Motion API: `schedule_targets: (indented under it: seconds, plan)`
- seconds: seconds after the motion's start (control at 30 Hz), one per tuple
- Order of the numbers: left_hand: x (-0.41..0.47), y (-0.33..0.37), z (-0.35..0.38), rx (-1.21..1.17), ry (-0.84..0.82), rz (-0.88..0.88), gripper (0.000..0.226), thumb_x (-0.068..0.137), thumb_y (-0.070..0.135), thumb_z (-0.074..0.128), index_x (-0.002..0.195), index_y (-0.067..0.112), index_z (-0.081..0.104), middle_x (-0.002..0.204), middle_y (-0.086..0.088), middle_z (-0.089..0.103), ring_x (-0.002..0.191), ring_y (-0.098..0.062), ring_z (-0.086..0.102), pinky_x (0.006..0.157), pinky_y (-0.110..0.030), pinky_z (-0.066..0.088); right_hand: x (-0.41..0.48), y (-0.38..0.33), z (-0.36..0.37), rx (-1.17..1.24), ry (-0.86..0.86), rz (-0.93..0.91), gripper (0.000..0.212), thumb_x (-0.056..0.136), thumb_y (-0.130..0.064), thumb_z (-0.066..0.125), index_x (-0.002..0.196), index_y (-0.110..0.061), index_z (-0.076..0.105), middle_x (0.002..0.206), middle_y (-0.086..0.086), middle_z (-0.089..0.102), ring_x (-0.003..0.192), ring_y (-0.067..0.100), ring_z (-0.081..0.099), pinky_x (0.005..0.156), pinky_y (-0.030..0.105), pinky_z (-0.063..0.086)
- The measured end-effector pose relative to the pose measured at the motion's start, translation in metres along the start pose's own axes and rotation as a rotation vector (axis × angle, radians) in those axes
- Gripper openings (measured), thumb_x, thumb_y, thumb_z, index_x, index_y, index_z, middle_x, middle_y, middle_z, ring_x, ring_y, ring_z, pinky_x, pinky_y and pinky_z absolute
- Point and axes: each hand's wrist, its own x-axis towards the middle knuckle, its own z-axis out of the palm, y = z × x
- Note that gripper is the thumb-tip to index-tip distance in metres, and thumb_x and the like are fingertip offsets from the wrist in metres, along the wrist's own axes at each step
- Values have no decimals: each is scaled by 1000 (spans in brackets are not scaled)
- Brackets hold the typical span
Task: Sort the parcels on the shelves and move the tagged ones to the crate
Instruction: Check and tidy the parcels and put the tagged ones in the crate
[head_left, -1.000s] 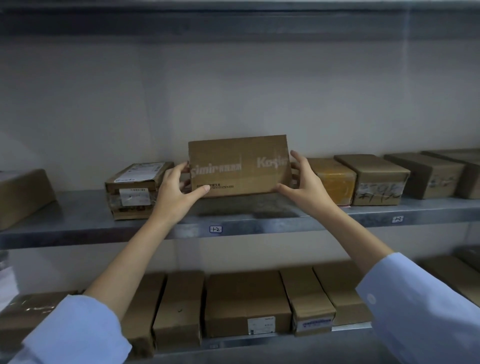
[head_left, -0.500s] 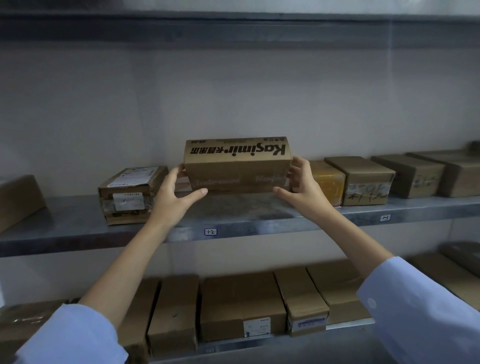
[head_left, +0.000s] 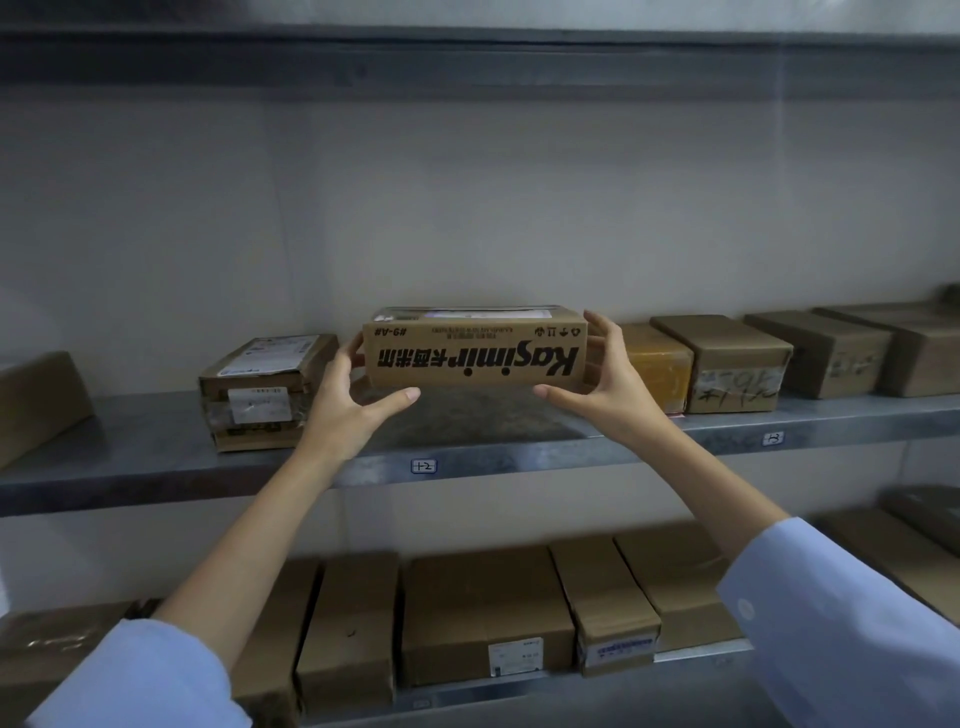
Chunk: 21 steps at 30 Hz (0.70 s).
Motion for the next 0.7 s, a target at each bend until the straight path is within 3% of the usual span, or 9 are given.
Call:
schedule_targets:
  seconds: [0.07,0.23,0.33,0.47,0.6,0.7]
  plan:
    - [-1,-2,2,31,-1,-7,89,64,44,82,142,30,40,141,2,49,131,-14,46,112,-47,37,1,1,1,-47,19,-10,101,75,-27,83,154,-24,19,145,1,41,133,15,43,109,34,43]
    - [0,-2,5,31,21,13,86,62,43,82,138,26,45,137,-3,50,129,-17,48,112,-47,37,4,0,4,-133,44,-41,89,76,-33,82,150,-27,31,138,-1,40,119,5,42,99,20,37]
    - [2,-6,3,12,23,31,81,68,35,85,136,30,42,140,3,49,130,-13,45,112,-44,36,4,-1,3,-125,57,-48,88,78,-27,81,150,-24,31,141,-1,41,122,4,42,107,27,41]
    - [2,-9,4,-1,18,60,74,73,26,85,130,36,40,134,12,52,124,-3,47,106,-30,38,3,-2,3,-95,60,-67,85,77,-20,82,147,-22,33,142,-1,43,128,9,44,108,36,44]
    - [2,-13,4,-2,28,59,75,71,23,86,126,40,38,127,23,50,118,16,43,100,-17,35,4,0,5,-57,71,-65,84,75,-13,83,144,-19,34,142,-2,47,127,6,46,97,12,45]
    - [2,-17,3,-6,42,67,76,70,17,87,125,39,38,130,18,50,124,6,46,105,-23,37,5,0,7,-24,60,-53,85,73,-10,84,142,-17,34,140,-2,49,126,7,48,98,14,46]
